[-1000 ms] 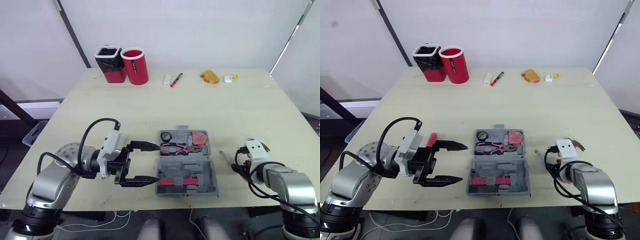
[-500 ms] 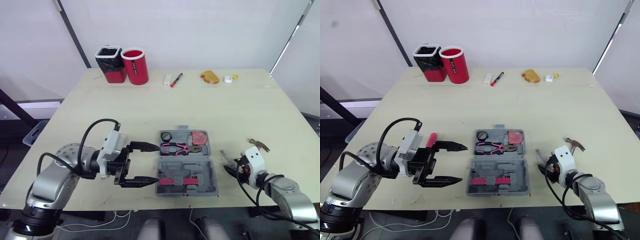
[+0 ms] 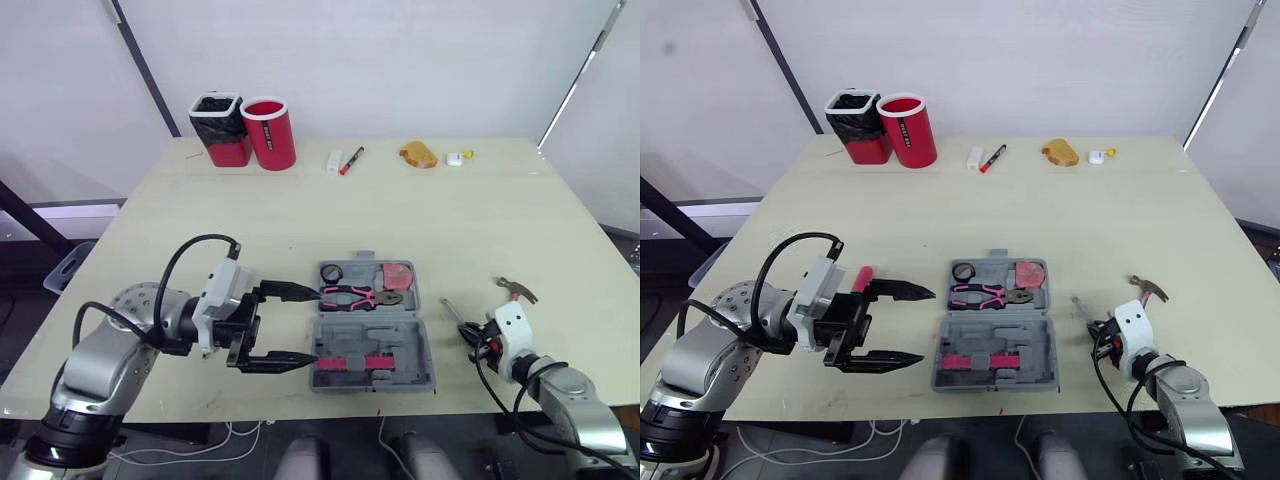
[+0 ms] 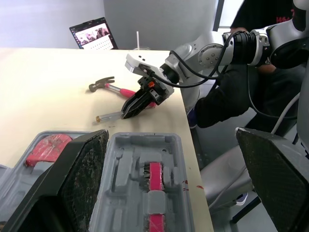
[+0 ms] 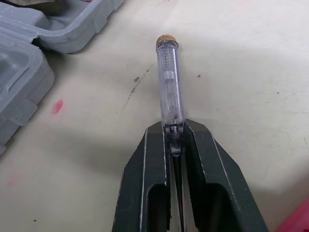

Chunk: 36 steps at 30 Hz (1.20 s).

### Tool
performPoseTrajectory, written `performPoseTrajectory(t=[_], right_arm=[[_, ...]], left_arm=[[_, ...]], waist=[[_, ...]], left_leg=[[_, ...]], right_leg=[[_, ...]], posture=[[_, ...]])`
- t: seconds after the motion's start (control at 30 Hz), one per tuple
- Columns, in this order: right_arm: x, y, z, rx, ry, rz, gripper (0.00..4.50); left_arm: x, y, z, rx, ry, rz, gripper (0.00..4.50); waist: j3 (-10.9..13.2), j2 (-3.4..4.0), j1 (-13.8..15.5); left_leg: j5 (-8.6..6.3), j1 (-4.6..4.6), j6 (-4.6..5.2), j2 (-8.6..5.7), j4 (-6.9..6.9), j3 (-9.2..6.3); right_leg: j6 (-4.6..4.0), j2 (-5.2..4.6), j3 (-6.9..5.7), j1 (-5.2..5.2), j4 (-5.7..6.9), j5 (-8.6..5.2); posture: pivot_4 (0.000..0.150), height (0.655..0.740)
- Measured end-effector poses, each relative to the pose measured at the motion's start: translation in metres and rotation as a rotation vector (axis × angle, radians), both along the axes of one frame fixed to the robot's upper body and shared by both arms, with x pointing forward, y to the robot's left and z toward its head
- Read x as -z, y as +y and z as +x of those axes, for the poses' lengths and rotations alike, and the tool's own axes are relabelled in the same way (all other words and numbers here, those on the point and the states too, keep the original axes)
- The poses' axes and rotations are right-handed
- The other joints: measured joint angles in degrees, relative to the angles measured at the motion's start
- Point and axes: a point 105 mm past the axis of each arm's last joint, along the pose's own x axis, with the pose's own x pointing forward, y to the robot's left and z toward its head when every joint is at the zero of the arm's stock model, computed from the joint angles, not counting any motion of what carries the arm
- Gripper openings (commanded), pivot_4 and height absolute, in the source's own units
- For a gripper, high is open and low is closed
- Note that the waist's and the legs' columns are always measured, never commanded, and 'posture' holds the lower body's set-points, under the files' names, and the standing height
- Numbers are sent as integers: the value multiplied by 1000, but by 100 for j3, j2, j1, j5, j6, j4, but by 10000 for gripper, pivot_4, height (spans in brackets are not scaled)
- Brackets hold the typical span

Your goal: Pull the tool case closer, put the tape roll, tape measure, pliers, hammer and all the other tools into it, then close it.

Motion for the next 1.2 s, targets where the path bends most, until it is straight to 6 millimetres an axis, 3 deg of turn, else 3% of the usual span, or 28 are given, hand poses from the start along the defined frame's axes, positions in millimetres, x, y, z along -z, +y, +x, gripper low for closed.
performPoseTrajectory(t=[0.23, 0.43, 0.47, 0.63, 0.67, 0.9, 1.2], right_arm=[[-3, 1, -2, -15, -12, -12, 1337], [-25, 12, -5, -122, -44, -32, 1337], [-32, 23, -9, -215, -26, -45, 1337], [-52, 42, -8, -350, -22, -57, 1337], [-69, 60, -8, -480, -22, -84, 1337], [-96, 89, -1, -719, 14, -193, 1337], [-98, 139, 0, -904, 67, -276, 1337]], left_arm=[[1, 2, 2, -8, 9, -4, 45000], [1, 2, 3, -10, 11, -12, 45000], [1, 4, 4, -13, 13, -14, 45000], [1, 12, 4, -33, 4, -19, 45000], [3, 22, 4, -69, 24, -21, 45000], [8, 53, 3, -182, 55, -27, 45000], [16, 72, 4, -241, 47, 0, 45000]], waist=[[0, 1, 7], [1, 2, 6], [2, 3, 4], [2, 2, -12], [2, 1, -23], [5, -1, 7], [5, -4, 8]], left_leg=[[0, -1, 0, 0, 0, 0], [0, 0, 0, 0, 1, 0], [0, -1, 0, 0, 1, -1], [0, 1, 0, 1, 1, -2], [0, 2, 0, 4, 1, -4], [0, -2, 1, 7, 1, -6], [0, -8, 0, 8, 1, -5]], right_leg=[[0, 0, 1, 0, -1, 0], [1, 0, 3, -1, 1, 0], [0, 0, 3, -1, 0, 0], [0, 0, 5, -2, 0, 0], [0, 3, 4, -3, 1, 0], [-3, 3, -4, -3, -2, 0], [-4, -3, -6, -7, -3, 0]], posture=[[1500, 7400], [1500, 7400], [1500, 7400], [1500, 7400], [1500, 7400], [1500, 7400], [1500, 7400]])
